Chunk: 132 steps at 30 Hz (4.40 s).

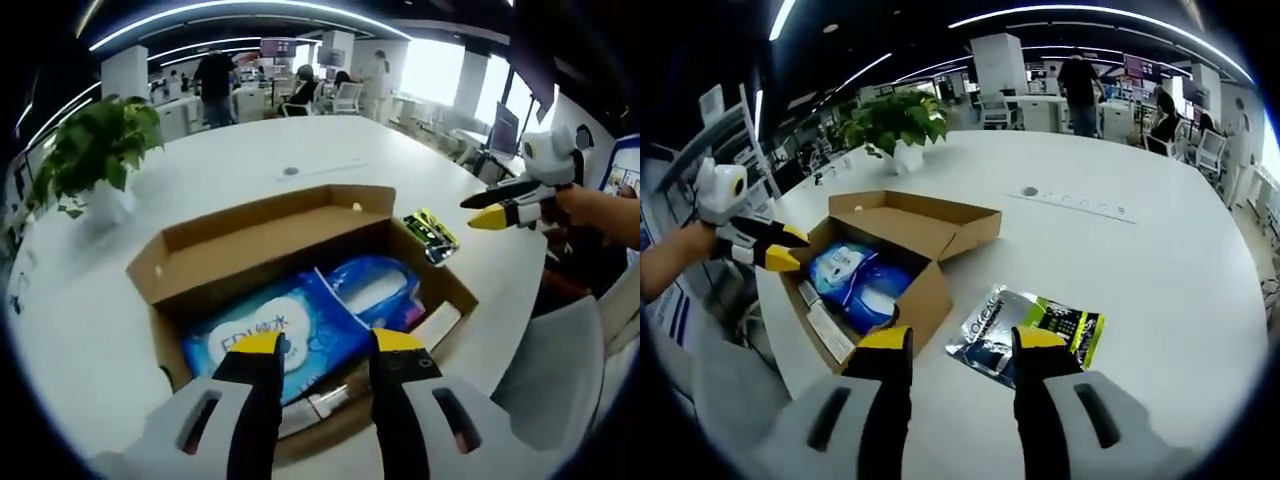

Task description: Operate the shoe box by opening the lid, removing the specified soft item, and placing it in the target area until the item is outside and the box remains undamaged.

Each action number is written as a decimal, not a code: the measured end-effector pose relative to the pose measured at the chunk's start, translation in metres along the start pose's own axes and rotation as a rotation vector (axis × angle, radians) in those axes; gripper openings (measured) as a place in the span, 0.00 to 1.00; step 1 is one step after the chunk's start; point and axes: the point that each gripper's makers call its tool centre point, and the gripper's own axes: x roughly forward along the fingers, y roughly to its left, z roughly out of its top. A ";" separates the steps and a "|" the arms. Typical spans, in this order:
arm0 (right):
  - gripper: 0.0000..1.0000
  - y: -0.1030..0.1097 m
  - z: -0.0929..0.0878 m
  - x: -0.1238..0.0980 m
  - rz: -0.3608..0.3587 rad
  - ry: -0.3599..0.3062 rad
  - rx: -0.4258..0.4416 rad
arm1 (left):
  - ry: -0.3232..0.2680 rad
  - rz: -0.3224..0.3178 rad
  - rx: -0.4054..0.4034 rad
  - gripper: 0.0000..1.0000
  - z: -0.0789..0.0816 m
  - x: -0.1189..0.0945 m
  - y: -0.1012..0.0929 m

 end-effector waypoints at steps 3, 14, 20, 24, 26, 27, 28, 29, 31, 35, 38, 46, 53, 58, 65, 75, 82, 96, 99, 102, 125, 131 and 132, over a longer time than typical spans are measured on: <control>0.37 0.012 0.003 0.004 0.022 -0.003 -0.010 | -0.001 0.015 -0.010 0.33 -0.005 -0.006 0.007; 0.38 0.046 0.009 0.018 0.088 -0.004 -0.036 | -0.008 0.072 -0.044 0.34 -0.024 -0.028 0.031; 0.38 0.062 0.015 0.028 0.119 -0.006 -0.046 | -0.009 0.112 -0.060 0.36 -0.034 -0.036 0.046; 0.38 0.070 0.018 0.034 0.137 -0.007 -0.054 | -0.014 0.135 -0.071 0.36 -0.037 -0.040 0.053; 0.38 0.074 0.020 0.038 0.143 -0.007 -0.055 | -0.015 0.147 -0.076 0.36 -0.039 -0.042 0.058; 0.38 0.076 0.020 0.041 0.147 -0.006 -0.055 | -0.017 0.156 -0.079 0.35 -0.040 -0.043 0.060; 0.38 0.077 0.021 0.042 0.149 -0.007 -0.056 | -0.017 0.160 -0.081 0.35 -0.040 -0.044 0.061; 0.38 0.079 0.021 0.044 0.153 -0.006 -0.058 | -0.017 0.167 -0.085 0.35 -0.040 -0.044 0.063; 0.38 0.082 0.022 0.048 0.159 -0.005 -0.060 | -0.015 0.174 -0.085 0.34 -0.041 -0.045 0.064; 0.38 0.089 0.026 0.056 0.171 -0.010 -0.053 | -0.006 0.198 -0.085 0.33 -0.043 -0.046 0.071; 0.38 0.095 0.027 0.063 0.182 -0.008 -0.048 | -0.004 0.213 -0.092 0.32 -0.046 -0.046 0.077; 0.36 0.110 0.028 0.082 0.218 0.011 -0.063 | 0.044 0.243 -0.097 0.25 -0.064 -0.044 0.087; 0.33 0.121 0.023 0.098 0.252 0.030 -0.070 | 0.049 0.245 -0.141 0.13 -0.073 -0.042 0.093; 0.31 0.128 0.018 0.110 0.275 0.043 -0.076 | 0.053 0.242 -0.158 0.11 -0.077 -0.041 0.093; 0.26 0.137 0.015 0.127 0.314 0.050 -0.061 | 0.040 0.229 -0.205 0.06 -0.079 -0.035 0.093; 0.23 0.142 0.002 0.150 0.329 0.101 -0.045 | 0.035 0.224 -0.237 0.06 -0.079 -0.034 0.093; 0.16 0.145 0.002 0.155 0.338 0.114 -0.047 | 0.029 0.227 -0.249 0.05 -0.079 -0.033 0.093; 0.12 0.151 -0.002 0.159 0.337 0.166 0.017 | 0.024 0.231 -0.259 0.05 -0.078 -0.033 0.093; 0.08 0.153 -0.005 0.163 0.322 0.180 0.036 | 0.023 0.231 -0.261 0.05 -0.078 -0.033 0.093; 0.03 0.150 -0.006 0.162 0.305 0.180 0.026 | 0.023 0.231 -0.264 0.05 -0.078 -0.033 0.093; 0.00 0.135 -0.001 0.137 0.260 0.150 0.083 | 0.026 0.236 -0.264 0.05 -0.080 -0.034 0.093; 0.00 0.124 -0.001 0.127 0.246 0.142 0.110 | 0.040 0.240 -0.252 0.05 -0.080 -0.034 0.093; 0.00 0.121 0.000 0.124 0.244 0.138 0.116 | 0.043 0.242 -0.245 0.05 -0.079 -0.034 0.093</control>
